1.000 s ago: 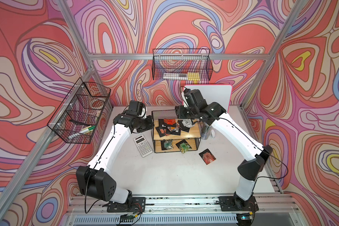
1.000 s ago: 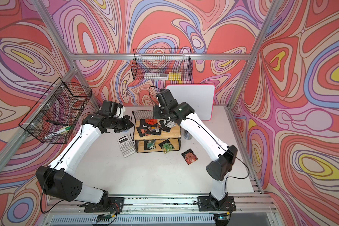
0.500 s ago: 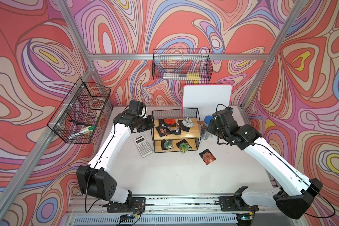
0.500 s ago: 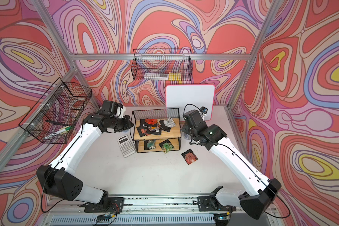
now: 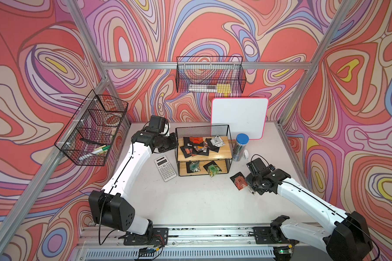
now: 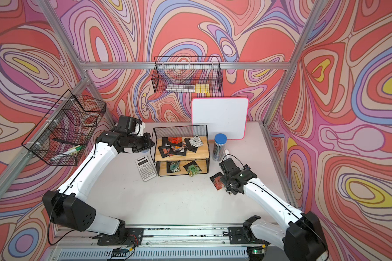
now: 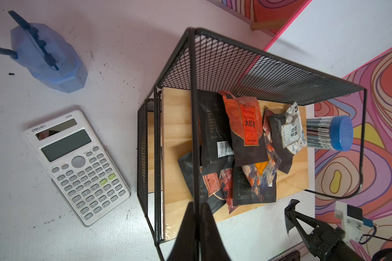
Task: Remove the tea bags from the shelf
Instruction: Place the tea bag at the center of the board.
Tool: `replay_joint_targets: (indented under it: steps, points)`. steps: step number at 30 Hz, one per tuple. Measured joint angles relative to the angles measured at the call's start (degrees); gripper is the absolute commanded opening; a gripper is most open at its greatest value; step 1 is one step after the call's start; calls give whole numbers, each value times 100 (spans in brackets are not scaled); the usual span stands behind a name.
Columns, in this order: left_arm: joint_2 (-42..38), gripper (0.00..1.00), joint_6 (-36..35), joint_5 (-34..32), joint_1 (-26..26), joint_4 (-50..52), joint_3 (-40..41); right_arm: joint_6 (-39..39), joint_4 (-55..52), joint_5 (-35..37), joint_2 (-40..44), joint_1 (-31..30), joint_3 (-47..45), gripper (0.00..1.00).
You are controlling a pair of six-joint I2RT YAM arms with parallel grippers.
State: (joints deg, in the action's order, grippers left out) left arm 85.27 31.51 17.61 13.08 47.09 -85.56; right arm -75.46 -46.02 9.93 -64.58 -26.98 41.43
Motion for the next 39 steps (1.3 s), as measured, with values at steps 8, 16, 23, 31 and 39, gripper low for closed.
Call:
replay_joint_targets:
  steps: [8, 16, 23, 31, 39]
  points:
    - [2, 0, 0, 0, 0, 0, 0, -258, 693, -424, -450, 37, -426, 26]
    - [4, 0, 0, 0, 0, -2, 0, -7, 435, -190, -474, 44, 214, 53]
    - [4, 0, -2, 0, 0, -2, 0, 750, -350, 627, -415, 44, 1705, 59]
    - [9, 0, 0, 2, 0, -4, 0, 2614, -531, 1303, -977, 0, 4218, 62]
    - [9, 0, 0, 2, 0, -7, 0, 4266, -942, 1067, -2658, -549, 6664, 62]
